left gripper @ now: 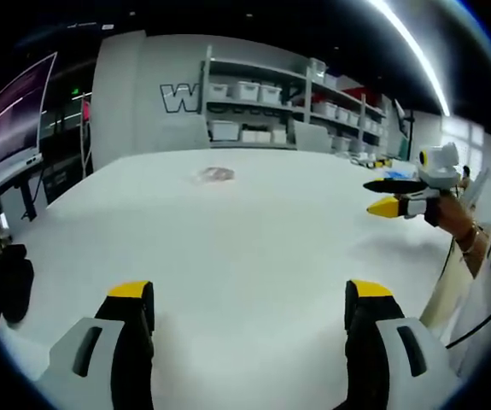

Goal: Open the resealable bag by pulling the two sides of the seal apart until the entire bag opening is separated and visibly accessible.

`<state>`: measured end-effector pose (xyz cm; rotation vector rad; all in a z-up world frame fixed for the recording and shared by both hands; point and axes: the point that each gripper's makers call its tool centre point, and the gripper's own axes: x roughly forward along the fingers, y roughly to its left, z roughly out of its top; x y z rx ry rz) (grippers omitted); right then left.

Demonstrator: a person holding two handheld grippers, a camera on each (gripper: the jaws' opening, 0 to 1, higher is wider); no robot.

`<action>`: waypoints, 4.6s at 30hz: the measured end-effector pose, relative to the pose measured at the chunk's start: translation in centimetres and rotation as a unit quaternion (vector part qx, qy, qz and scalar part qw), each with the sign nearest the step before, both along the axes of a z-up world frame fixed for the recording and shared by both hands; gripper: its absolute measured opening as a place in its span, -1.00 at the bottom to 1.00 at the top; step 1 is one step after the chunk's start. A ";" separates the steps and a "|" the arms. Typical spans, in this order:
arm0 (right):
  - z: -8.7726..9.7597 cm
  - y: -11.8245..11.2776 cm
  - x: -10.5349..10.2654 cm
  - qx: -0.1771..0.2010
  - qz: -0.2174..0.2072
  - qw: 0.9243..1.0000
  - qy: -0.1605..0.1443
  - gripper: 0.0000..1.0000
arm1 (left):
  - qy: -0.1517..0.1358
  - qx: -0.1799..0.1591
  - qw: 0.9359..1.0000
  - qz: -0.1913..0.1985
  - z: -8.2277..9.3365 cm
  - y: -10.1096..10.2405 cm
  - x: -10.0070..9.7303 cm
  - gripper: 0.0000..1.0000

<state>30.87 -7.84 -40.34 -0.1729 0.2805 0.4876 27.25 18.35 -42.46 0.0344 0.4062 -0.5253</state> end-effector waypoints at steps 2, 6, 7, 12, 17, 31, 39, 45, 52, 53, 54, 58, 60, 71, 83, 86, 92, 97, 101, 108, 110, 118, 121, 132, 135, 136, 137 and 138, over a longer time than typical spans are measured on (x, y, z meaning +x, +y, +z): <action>0.2 0.1 0.2 -0.003 0.001 1.000 -0.002 0.45 | -0.001 -0.001 1.000 0.000 0.0 0.0 0.0 0.83; 0.3 0.5 0.4 -0.008 0.008 1.000 -0.004 0.44 | -0.002 -0.001 1.000 0.001 0.1 0.1 0.0 0.83; 0.3 0.5 0.4 -0.008 0.010 1.000 -0.004 0.44 | -0.002 -0.001 1.000 0.002 0.1 0.1 0.0 0.83; 0.6 0.8 0.9 -0.008 0.014 1.000 -0.004 0.44 | -0.002 -0.002 1.000 -0.001 0.0 0.0 0.1 0.83; 1.4 0.8 1.7 -0.015 0.014 1.000 -0.012 0.43 | -0.005 -0.003 1.000 -0.004 0.2 -0.3 0.1 0.83; 1.4 1.3 3.5 -0.025 0.030 0.999 -0.013 0.32 | -0.005 -0.004 1.000 -0.004 0.2 -0.1 0.0 0.83; 2.0 1.4 4.4 -0.027 0.034 0.999 -0.021 0.30 | -0.009 -0.001 1.000 -0.003 0.5 -0.1 0.0 0.83; 2.8 1.4 5.7 -0.032 0.036 0.998 -0.034 0.24 | -0.008 0.000 1.000 -0.006 0.5 -0.3 0.0 0.83; 2.6 1.7 6.5 -0.037 0.038 0.998 -0.034 0.21 | -0.010 0.001 1.000 -0.005 0.7 -0.2 0.0 0.83; 2.6 1.8 6.6 -0.034 0.039 0.998 -0.034 0.19 | -0.010 0.001 1.000 -0.005 0.7 -0.3 0.0 0.83; 2.7 1.9 6.9 -0.032 0.040 0.998 -0.034 0.19 | -0.010 0.001 1.000 -0.006 0.7 -0.3 0.0 0.83; 2.4 1.9 7.6 -0.032 0.039 0.998 -0.029 0.19 | -0.007 0.003 1.000 -0.010 0.6 -0.6 0.0 0.83; 2.5 1.8 8.0 -0.031 0.038 0.998 -0.026 0.18 | -0.007 0.003 1.000 -0.011 0.6 -0.6 0.0 0.84; 3.5 1.4 11.3 0.001 0.018 1.000 -0.024 0.14 | -0.014 0.001 1.000 -0.011 1.2 -0.5 0.0 0.84; 3.3 2.9 12.8 -0.050 0.034 0.997 -0.048 0.11 | -0.017 -0.002 1.000 -0.010 1.3 -0.2 0.0 0.84; 3.3 3.1 13.0 -0.056 0.035 0.996 -0.053 0.10 | -0.016 -0.002 1.000 -0.011 1.2 -0.2 0.0 0.83; 2.6 3.2 13.5 -0.070 0.036 0.996 -0.053 0.08 | -0.016 -0.003 1.000 -0.011 1.3 -0.2 0.1 0.83; 2.2 3.4 13.6 -0.075 0.041 0.995 -0.049 0.05 | -0.017 -0.003 1.000 -0.014 1.3 -0.3 0.2 0.83; 2.0 3.5 13.9 -0.077 0.043 0.995 -0.050 0.01 | -0.015 -0.002 1.000 -0.014 1.2 -0.2 0.3 0.83; 1.9 4.7 14.3 -0.087 0.055 0.993 -0.054 -0.01 | -0.014 -0.003 1.000 -0.018 1.1 -0.5 0.5 0.83; 1.9 5.0 14.4 -0.090 0.059 0.993 -0.054 -0.02 | -0.013 -0.003 1.000 -0.018 1.0 -0.4 0.5 0.83; 1.7 6.3 15.0 -0.102 0.075 0.990 -0.056 -0.08 | -0.010 -0.003 1.000 -0.018 0.8 -0.3 0.5 0.83; 1.4 6.7 15.2 -0.109 0.077 0.989 -0.058 -0.08 | -0.010 -0.003 1.000 -0.020 1.0 -0.3 0.5 0.83; 0.8 7.1 16.2 -0.129 0.081 0.986 -0.063 -0.13 | -0.012 -0.002 1.000 -0.019 1.2 -0.3 0.5 0.83; 0.8 7.1 16.5 -0.137 0.082 0.985 -0.067 -0.16 | -0.012 -0.001 1.000 -0.021 1.3 -0.5 0.5 0.83; 0.8 7.1 16.6 -0.138 0.082 0.985 -0.068 -0.16 | -0.013 0.000 1.000 -0.022 1.4 -0.5 0.5 0.83; 0.8 7.1 16.6 -0.139 0.082 0.984 -0.069 -0.16 | -0.014 0.000 1.000 -0.022 1.4 -0.5 0.5 0.83; 0.8 7.2 16.6 -0.141 0.084 0.984 -0.071 -0.16 | -0.014 0.001 1.000 -0.021 1.5 -0.5 0.5 0.83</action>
